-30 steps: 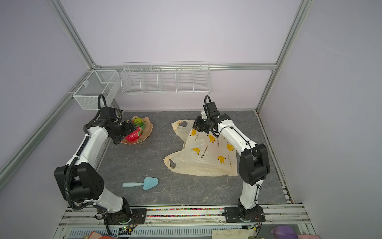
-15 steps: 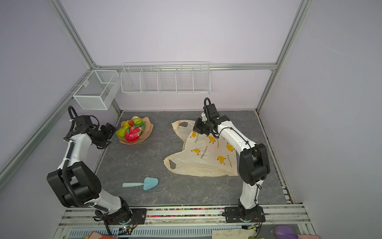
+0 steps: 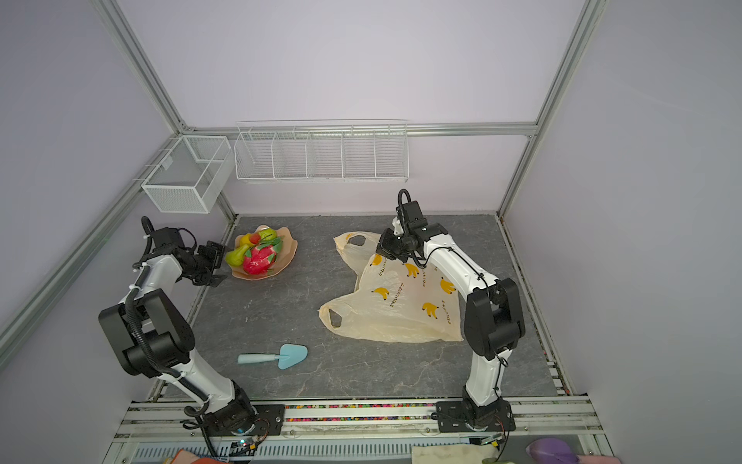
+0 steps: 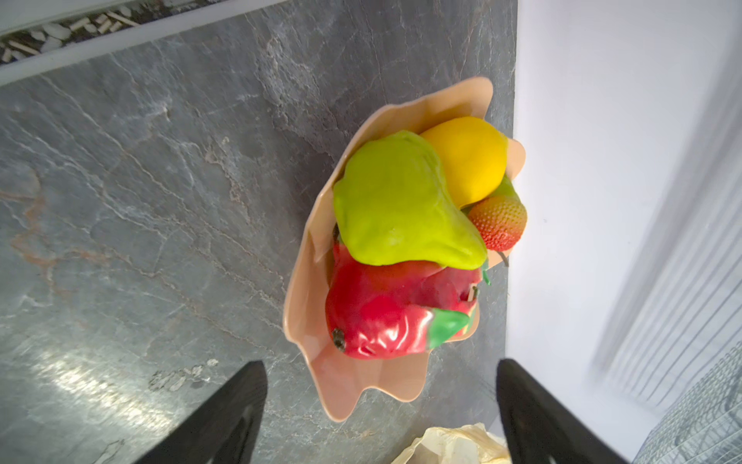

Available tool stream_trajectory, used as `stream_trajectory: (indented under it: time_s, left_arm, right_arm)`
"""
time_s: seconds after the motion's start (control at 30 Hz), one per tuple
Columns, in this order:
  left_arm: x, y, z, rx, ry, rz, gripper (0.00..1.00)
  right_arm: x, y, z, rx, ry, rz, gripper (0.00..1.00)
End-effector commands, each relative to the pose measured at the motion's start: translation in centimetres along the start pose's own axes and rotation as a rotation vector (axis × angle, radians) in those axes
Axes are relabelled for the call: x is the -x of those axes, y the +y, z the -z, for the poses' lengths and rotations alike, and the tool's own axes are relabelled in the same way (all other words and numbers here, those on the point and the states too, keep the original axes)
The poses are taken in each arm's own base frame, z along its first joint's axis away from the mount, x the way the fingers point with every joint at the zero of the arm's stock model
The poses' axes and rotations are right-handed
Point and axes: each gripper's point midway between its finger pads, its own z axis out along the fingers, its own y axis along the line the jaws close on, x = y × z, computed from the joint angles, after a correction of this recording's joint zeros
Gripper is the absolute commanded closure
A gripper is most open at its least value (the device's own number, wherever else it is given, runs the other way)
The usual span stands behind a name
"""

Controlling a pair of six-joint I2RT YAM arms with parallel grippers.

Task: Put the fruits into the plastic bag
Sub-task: 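Lower the left gripper onto the green fruit in the bowl and grasp it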

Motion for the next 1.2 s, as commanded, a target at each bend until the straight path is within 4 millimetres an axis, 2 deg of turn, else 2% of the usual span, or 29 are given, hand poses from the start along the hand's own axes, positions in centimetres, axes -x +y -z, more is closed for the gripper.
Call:
stream_trajectory:
  time_s: [0.0, 0.53, 0.9, 1.17]
  left_arm:
    - [1.2, -0.8, 0.1, -0.001, -0.020, 0.104, 0.12]
    - [2.5, -0.4, -3.2, 0.028, 0.011, 0.356, 0.10]
    - [2.7, -2.2, -5.5, 0.012, 0.043, 0.377, 0.09]
    - [2.2, -1.9, -6.4, 0.042, 0.061, 0.377, 0.10]
  right_arm:
    - [0.3, 0.1, 0.6, 0.009, -0.021, 0.019, 0.93]
    - [0.7, -0.2, 0.4, 0.001, -0.019, 0.011, 0.93]
    - [0.6, -0.5, 0.4, -0.010, -0.021, 0.004, 0.93]
    - [0.6, -0.7, 0.6, -0.017, -0.027, 0.003, 0.93]
